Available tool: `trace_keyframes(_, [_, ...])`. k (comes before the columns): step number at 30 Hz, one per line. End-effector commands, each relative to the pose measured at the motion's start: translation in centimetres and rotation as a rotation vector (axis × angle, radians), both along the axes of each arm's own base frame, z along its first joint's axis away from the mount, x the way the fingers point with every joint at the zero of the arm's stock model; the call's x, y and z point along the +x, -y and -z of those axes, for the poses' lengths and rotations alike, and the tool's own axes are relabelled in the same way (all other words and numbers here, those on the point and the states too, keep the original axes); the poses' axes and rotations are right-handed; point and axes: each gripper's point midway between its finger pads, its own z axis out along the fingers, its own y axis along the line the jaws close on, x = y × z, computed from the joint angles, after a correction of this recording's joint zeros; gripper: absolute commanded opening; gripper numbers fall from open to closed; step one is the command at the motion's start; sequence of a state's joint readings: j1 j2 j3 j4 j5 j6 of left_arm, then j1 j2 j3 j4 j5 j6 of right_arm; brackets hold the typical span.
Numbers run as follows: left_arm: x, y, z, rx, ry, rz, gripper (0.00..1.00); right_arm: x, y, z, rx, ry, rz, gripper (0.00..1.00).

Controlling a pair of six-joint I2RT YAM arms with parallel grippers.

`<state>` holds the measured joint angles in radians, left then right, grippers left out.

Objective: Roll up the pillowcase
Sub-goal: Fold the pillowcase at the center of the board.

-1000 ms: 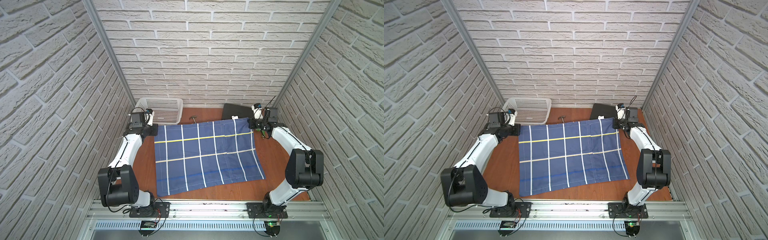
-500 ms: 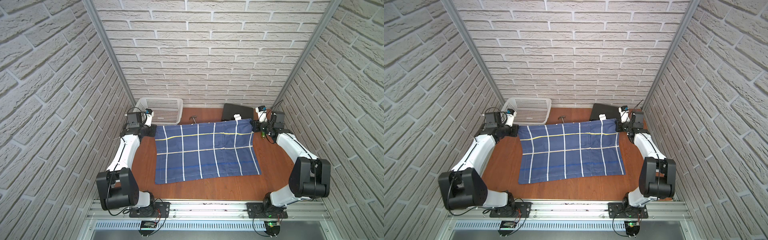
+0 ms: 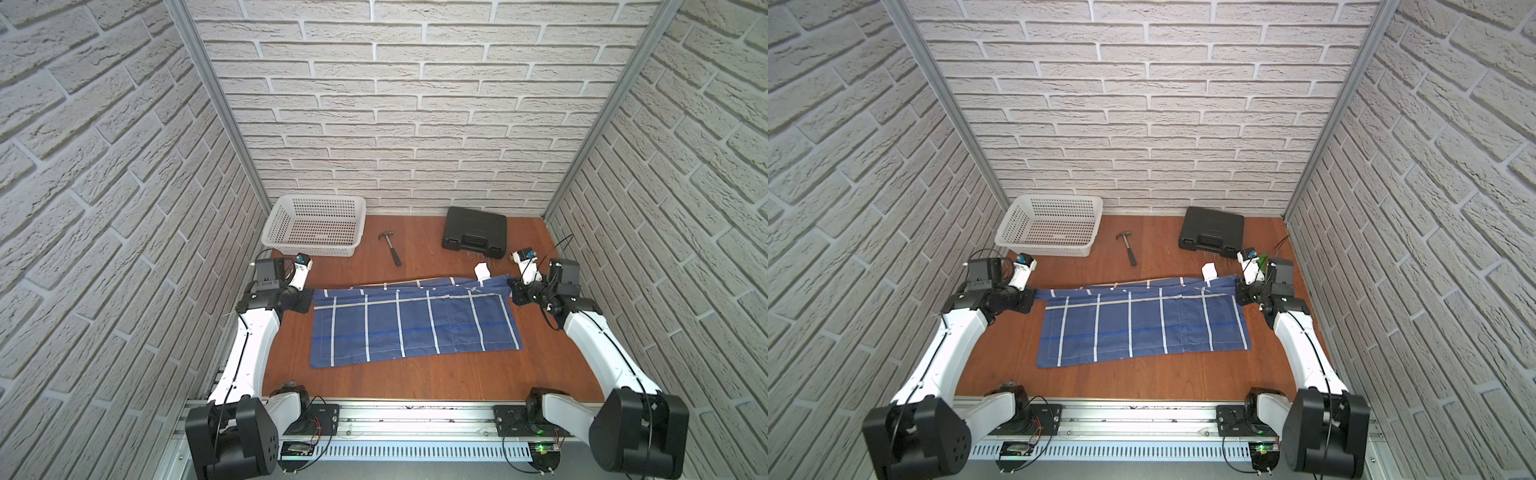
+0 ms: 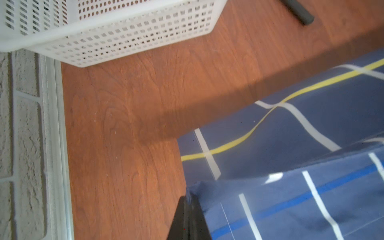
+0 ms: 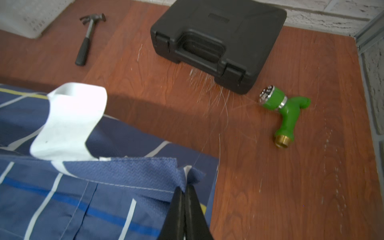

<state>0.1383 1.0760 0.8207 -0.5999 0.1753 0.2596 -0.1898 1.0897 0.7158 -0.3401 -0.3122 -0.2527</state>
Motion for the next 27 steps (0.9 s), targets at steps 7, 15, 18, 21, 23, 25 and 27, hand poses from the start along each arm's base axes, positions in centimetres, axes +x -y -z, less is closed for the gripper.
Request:
trace_keyframes(7, [-5.0,0.7,4.4,0.234,-0.168,0.124,0.00,-5.3,1.0,2.9,-0.262,-0.029,-0.088,0.02])
trace_keyframes(15, [-7.8,1.3,6.0,0.324,-0.261,0.226,0.00,-8.2,0.3,4.9,-0.381,-0.123,-0.263,0.06])
trace_keyframes(18, [-8.2,0.9,6.1,0.375,-0.303,0.252,0.00,-9.7,-0.4,5.5,-0.413,-0.150,-0.344,0.06])
trace_keyframes(21, [-8.7,1.6,6.6,0.393,-0.338,0.318,0.00,-11.1,-0.5,6.4,-0.469,-0.175,-0.419,0.06])
trace_keyframes(23, [-9.1,2.2,7.0,0.401,-0.351,0.365,0.00,-11.8,-0.1,7.2,-0.508,-0.201,-0.446,0.06])
trace_keyframes(25, [-9.7,2.7,7.4,0.403,-0.364,0.409,0.00,-11.9,-0.3,7.7,-0.525,-0.200,-0.478,0.07])
trace_keyframes(27, [-9.8,2.6,7.6,0.423,-0.370,0.425,0.00,-11.7,-0.7,7.7,-0.526,-0.186,-0.510,0.08])
